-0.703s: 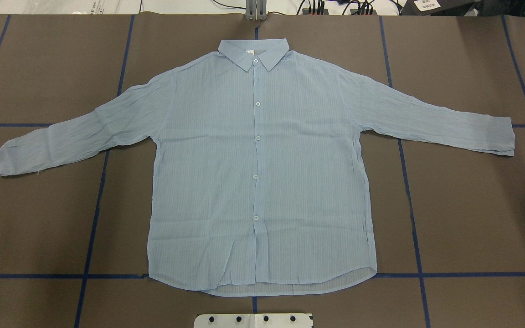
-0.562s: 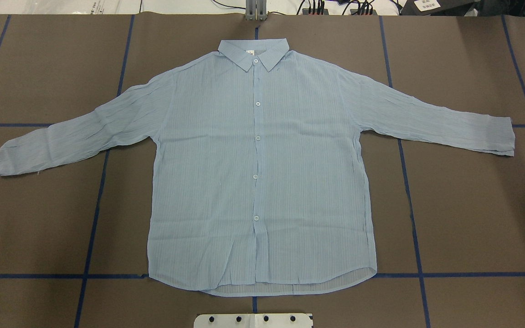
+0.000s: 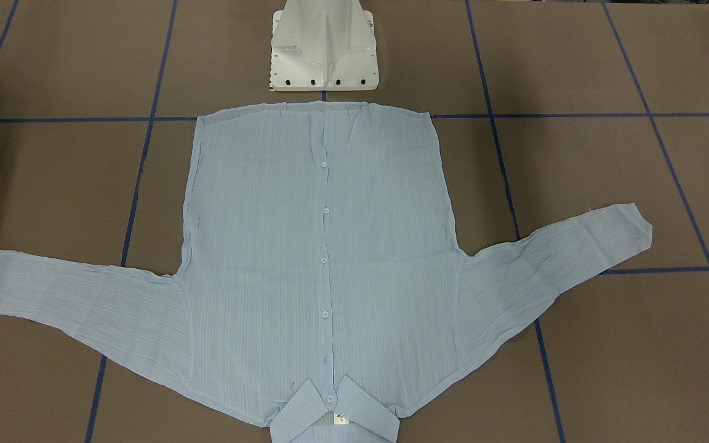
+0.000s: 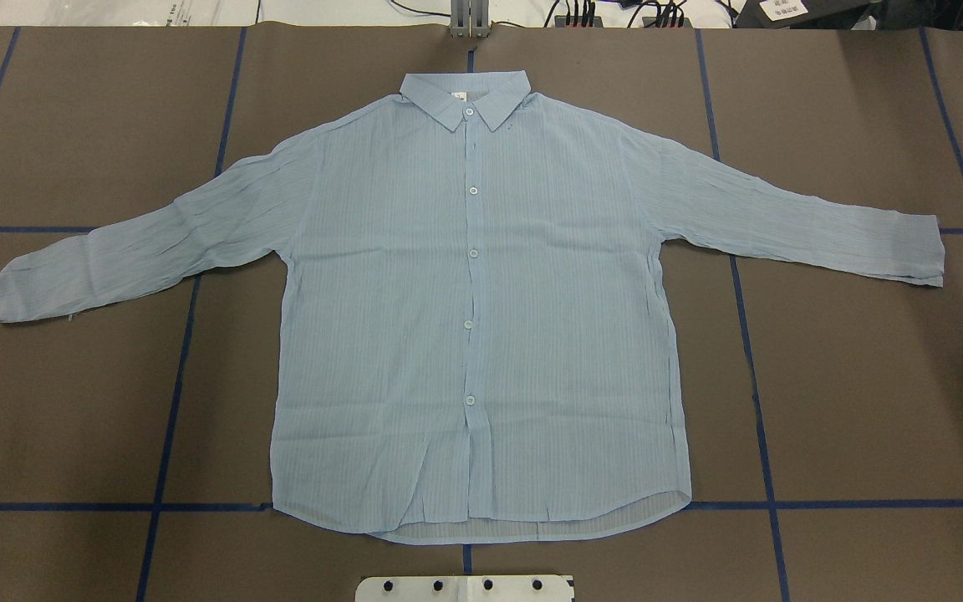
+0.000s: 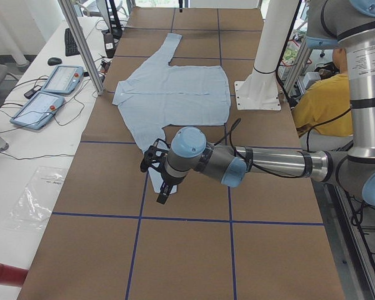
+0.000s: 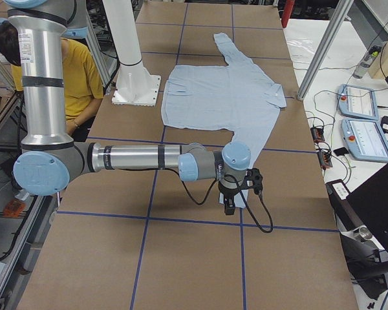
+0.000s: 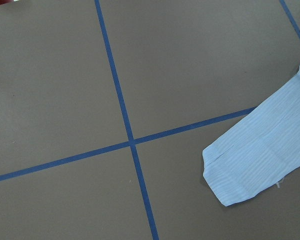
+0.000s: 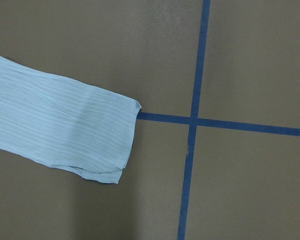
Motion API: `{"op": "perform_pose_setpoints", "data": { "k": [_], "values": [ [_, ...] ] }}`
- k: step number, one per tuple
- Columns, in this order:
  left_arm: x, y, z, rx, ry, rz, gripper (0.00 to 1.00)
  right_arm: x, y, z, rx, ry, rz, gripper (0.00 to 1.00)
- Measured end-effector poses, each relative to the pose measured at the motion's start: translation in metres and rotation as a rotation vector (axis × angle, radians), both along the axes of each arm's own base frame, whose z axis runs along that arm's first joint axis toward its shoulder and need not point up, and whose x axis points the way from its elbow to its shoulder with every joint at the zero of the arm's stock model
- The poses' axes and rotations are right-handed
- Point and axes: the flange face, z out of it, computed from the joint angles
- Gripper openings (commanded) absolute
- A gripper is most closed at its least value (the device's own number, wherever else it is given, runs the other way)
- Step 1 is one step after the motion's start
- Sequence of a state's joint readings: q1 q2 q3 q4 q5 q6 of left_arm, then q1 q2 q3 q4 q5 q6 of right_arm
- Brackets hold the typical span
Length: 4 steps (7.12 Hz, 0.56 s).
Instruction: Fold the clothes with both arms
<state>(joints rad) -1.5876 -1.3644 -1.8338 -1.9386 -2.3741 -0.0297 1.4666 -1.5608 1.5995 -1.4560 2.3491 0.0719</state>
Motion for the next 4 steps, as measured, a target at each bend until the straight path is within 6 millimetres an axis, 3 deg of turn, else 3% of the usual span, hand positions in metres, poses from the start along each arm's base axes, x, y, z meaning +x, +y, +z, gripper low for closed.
{"op": "perform_pose_setpoints", "data": {
  "k": [2,4],
  "values": [
    [0.0,0.003,0.004,-0.003,-0.003,0.0,0.99,-0.014,-0.001,0.001,0.048,-0.012,-0.024,1.0],
    [0.0,0.004,0.001,0.001,0.0,0.0,0.99,-0.047,-0.017,0.009,0.019,-0.02,-0.038,0.91]
  ]
}}
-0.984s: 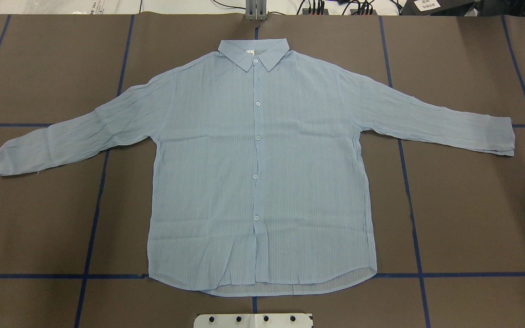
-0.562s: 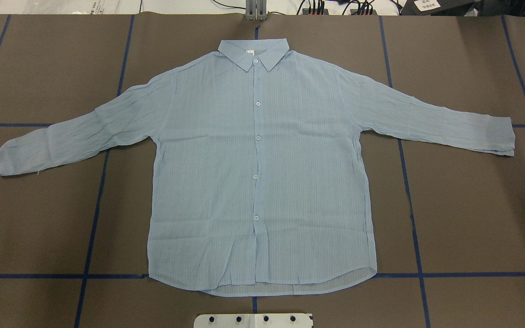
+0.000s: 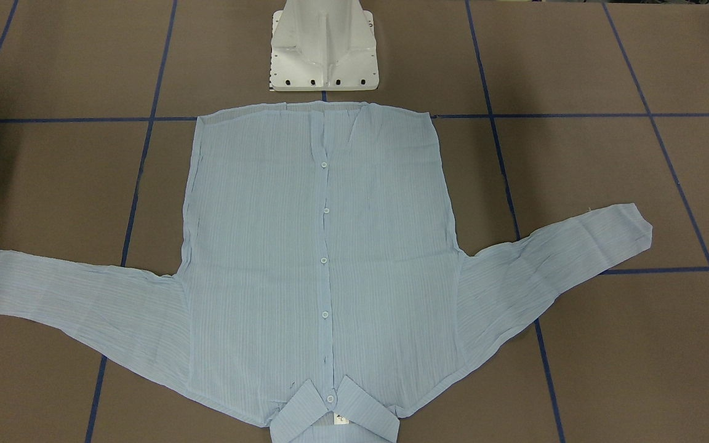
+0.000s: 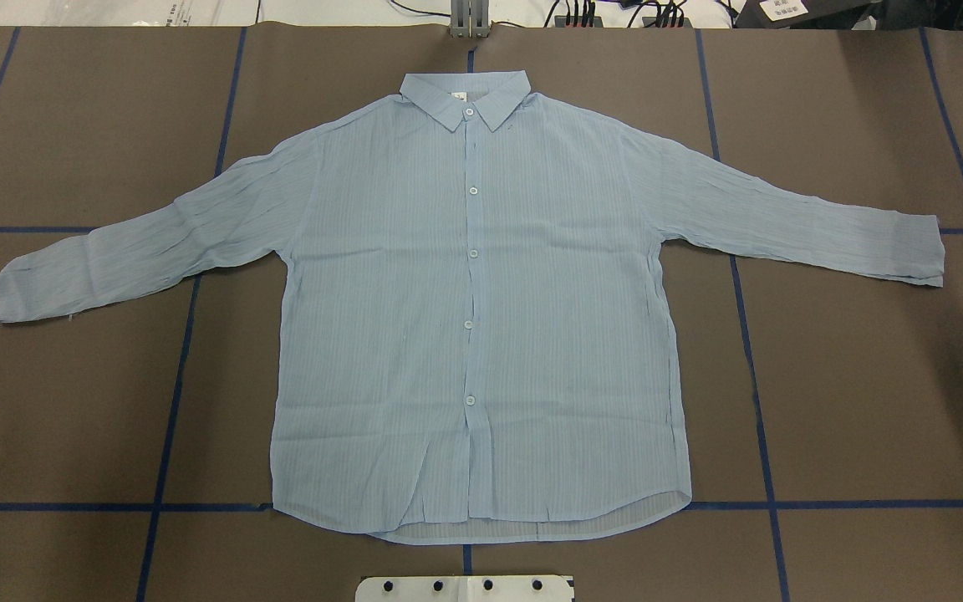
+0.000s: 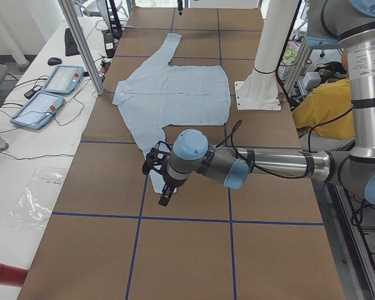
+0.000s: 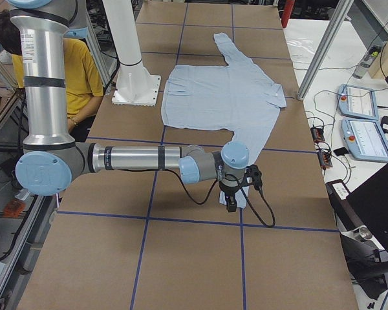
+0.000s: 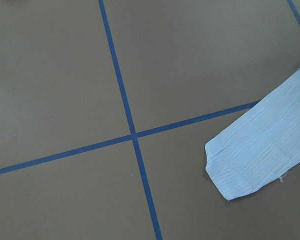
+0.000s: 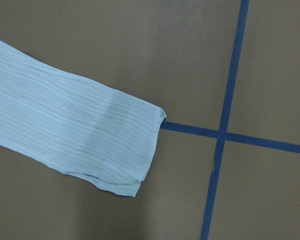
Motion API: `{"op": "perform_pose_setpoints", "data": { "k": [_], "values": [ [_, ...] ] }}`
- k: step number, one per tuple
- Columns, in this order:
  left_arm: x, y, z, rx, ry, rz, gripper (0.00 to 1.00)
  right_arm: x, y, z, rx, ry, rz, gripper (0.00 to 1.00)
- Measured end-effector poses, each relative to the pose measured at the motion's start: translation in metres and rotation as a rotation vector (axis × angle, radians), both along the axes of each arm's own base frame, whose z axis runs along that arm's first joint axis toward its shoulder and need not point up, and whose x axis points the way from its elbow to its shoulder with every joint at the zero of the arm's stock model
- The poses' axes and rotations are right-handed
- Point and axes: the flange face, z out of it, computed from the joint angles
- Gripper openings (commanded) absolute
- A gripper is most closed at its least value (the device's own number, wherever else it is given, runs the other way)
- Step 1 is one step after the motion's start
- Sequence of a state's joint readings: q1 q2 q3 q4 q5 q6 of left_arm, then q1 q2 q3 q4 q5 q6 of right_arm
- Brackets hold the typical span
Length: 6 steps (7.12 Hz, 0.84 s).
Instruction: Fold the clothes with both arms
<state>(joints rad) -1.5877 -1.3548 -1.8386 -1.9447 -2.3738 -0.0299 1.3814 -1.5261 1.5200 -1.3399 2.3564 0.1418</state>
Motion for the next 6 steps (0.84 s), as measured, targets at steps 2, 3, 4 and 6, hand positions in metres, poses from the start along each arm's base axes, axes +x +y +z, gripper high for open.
{"op": "perform_pose_setpoints", "data": {
  "k": [2,3,4,6],
  "values": [
    [0.0,0.0,-0.003,0.006,0.001,-0.001,0.99,-0.035,-0.036,0.021,-0.076,-0.006,0.065,0.85],
    [0.0,0.0,-0.004,0.007,0.001,-0.001,0.99,-0.05,-0.051,0.034,-0.105,-0.011,0.095,0.86],
    [-0.001,0.0,-0.004,0.008,0.001,-0.002,0.99,-0.063,-0.063,0.042,-0.132,-0.013,0.114,0.86],
    [-0.001,0.0,-0.003,0.006,0.001,-0.001,0.99,-0.085,-0.069,0.047,-0.172,-0.01,0.123,0.82]
  ]
}}
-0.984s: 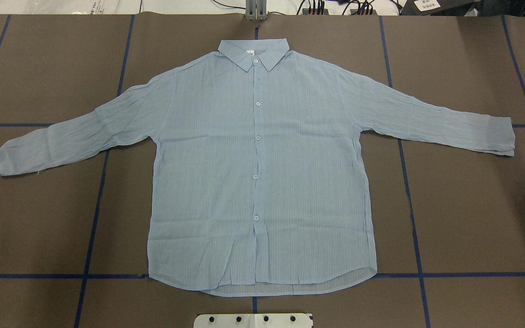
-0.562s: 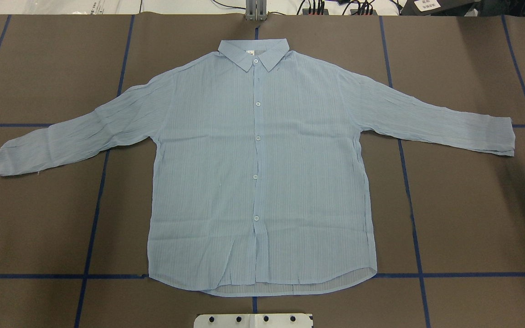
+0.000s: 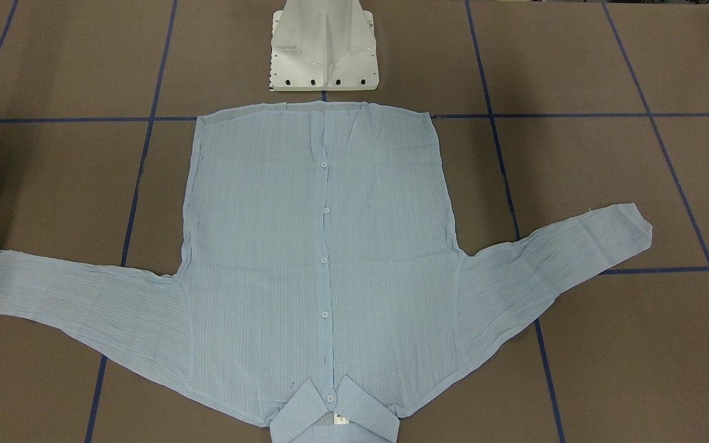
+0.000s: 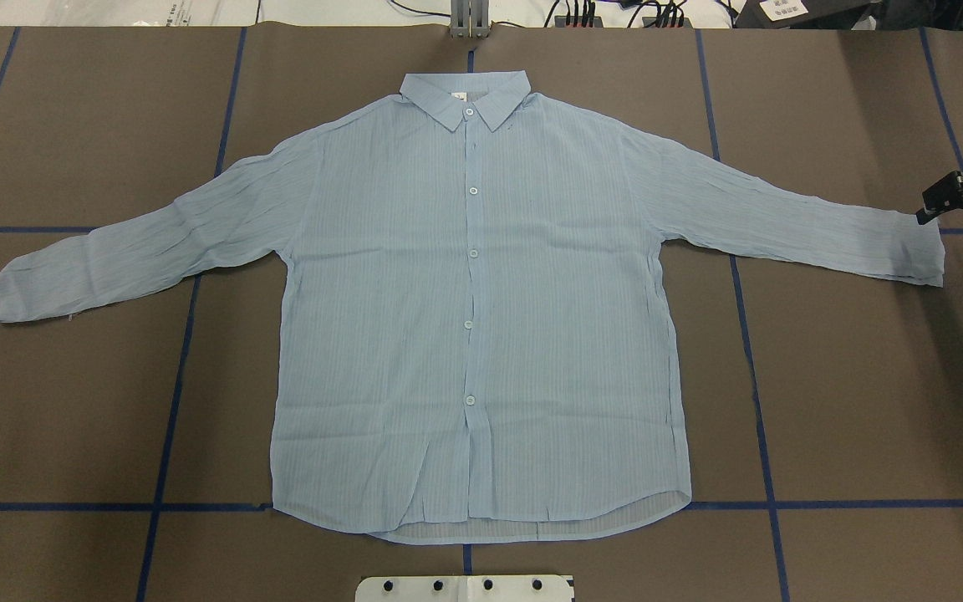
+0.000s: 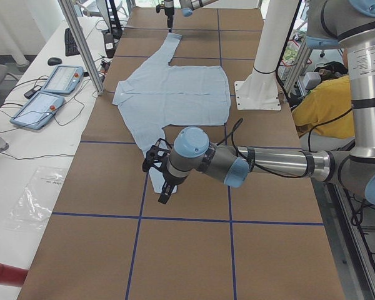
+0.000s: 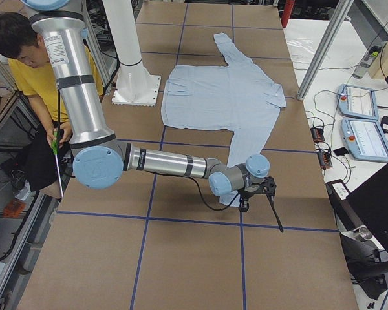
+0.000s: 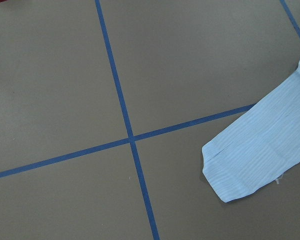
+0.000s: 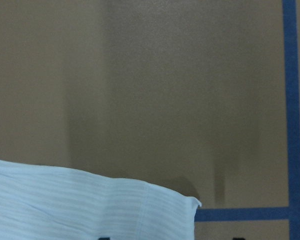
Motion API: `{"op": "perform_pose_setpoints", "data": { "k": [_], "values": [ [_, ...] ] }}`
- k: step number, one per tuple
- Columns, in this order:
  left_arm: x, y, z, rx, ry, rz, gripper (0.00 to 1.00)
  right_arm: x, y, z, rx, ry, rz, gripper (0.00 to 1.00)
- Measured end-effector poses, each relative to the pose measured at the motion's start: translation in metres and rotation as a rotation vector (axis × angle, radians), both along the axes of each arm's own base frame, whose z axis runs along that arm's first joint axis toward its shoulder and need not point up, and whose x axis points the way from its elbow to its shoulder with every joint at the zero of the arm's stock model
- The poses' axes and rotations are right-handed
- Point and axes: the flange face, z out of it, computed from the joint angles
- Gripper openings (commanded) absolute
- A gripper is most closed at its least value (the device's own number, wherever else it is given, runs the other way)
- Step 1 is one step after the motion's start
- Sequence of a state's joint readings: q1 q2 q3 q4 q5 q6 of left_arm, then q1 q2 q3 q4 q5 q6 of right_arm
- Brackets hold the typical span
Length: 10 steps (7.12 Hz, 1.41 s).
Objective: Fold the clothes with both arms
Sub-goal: 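Lower the right gripper and grasp the cuff of the sleeve nearest it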
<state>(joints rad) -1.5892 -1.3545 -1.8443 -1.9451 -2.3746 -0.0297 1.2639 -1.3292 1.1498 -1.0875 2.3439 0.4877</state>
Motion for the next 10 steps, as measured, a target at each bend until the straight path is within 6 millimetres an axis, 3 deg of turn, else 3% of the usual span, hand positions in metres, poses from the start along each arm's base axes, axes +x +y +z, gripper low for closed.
{"op": "perform_pose_setpoints", "data": {
  "k": [3,4,5,6,8,10],
  "values": [
    [0.0,0.0,0.003,-0.003,-0.001,0.001,0.99,-0.01,-0.007,0.006,-0.009,0.033,0.003,0.72],
    [0.0,0.0,0.004,-0.005,-0.001,0.002,0.99,-0.011,-0.008,0.01,-0.017,0.04,0.003,0.54],
    [0.0,0.0,0.005,-0.005,-0.001,0.002,0.99,-0.012,-0.009,0.013,-0.023,0.043,0.003,0.17],
    [0.0,0.0,0.005,-0.005,-0.001,0.003,0.99,-0.013,-0.008,0.014,-0.032,0.045,0.009,0.0],
    [0.0,0.0,0.005,-0.006,-0.001,0.003,0.99,-0.018,-0.011,0.009,-0.049,0.044,0.023,0.0],
    [0.0,0.0,0.005,-0.007,-0.001,0.003,0.99,-0.033,-0.021,-0.012,-0.05,0.025,0.029,0.0]
  ]
}}
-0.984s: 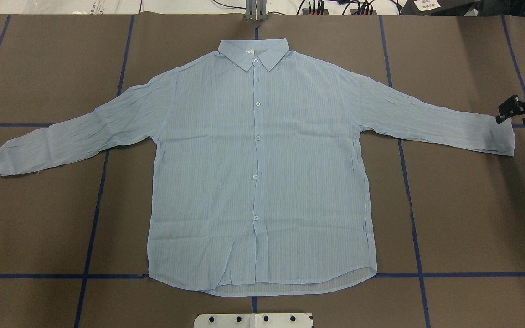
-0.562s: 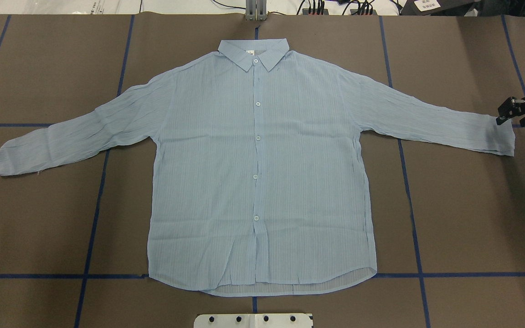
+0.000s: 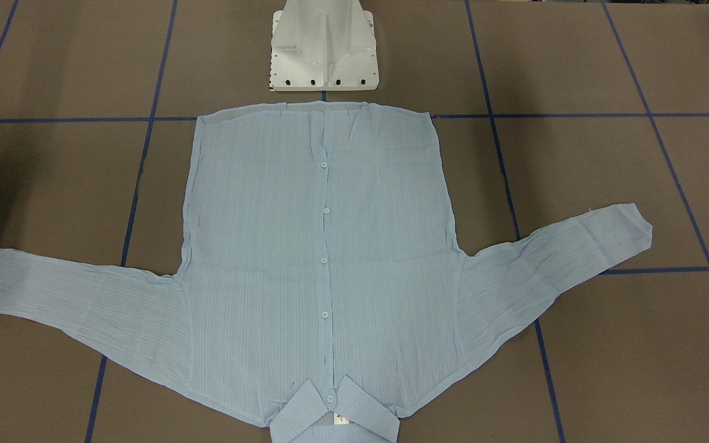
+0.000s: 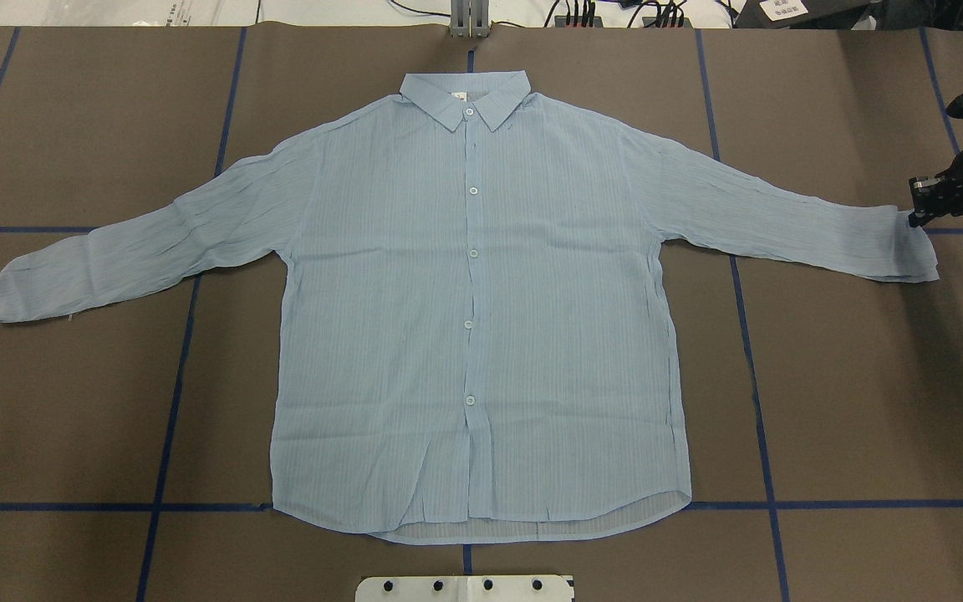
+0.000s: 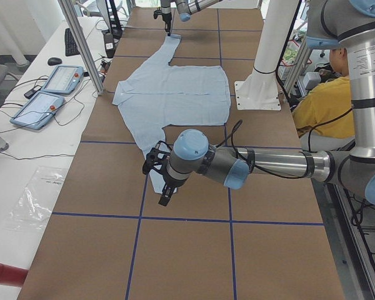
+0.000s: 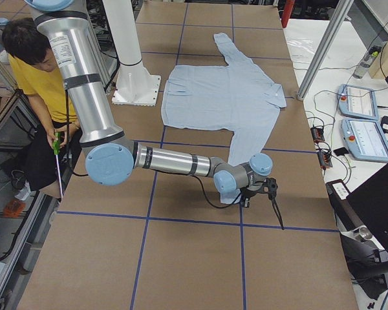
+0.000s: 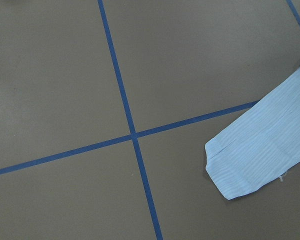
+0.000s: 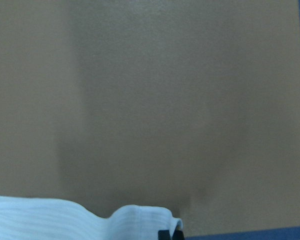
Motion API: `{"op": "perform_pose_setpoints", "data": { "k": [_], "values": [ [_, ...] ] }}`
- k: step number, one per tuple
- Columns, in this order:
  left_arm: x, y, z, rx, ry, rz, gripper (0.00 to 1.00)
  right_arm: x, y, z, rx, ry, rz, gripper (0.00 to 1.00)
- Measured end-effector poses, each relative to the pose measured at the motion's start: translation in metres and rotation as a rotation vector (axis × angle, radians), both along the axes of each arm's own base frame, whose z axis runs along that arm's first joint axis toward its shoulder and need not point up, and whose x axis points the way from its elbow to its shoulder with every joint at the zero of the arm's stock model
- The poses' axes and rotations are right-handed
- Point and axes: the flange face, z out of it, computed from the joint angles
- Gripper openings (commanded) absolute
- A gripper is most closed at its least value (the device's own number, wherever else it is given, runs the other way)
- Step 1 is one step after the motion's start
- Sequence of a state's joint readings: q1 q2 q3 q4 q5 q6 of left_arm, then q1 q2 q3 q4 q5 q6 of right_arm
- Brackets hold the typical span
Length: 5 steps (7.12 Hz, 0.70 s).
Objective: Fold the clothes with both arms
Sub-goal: 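Lower the right gripper and grasp the cuff of the sleeve nearest it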
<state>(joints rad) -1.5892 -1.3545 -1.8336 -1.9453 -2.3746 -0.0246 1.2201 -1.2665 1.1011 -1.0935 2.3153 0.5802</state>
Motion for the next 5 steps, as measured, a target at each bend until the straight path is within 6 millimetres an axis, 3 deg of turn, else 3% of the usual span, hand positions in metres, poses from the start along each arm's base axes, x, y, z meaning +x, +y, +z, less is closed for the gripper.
{"op": "perform_pose_setpoints", "data": {
  "k": [1,3,4,5],
  "values": [
    [0.0,0.0,-0.001,0.002,0.0,0.0,0.99,-0.001,-0.001,-0.021,0.007,-0.036,0.008,0.0],
    [0.0,0.0,-0.004,0.008,0.0,0.0,0.99,-0.004,0.007,-0.082,-0.004,-0.112,0.07,0.0],
    [0.0,0.0,-0.006,0.012,0.001,0.001,0.99,-0.028,0.015,-0.128,-0.042,-0.151,0.119,0.0],
    [0.0,0.0,-0.007,0.018,0.001,0.001,0.99,-0.066,0.022,-0.171,-0.084,-0.175,0.16,0.0]
  ]
}}
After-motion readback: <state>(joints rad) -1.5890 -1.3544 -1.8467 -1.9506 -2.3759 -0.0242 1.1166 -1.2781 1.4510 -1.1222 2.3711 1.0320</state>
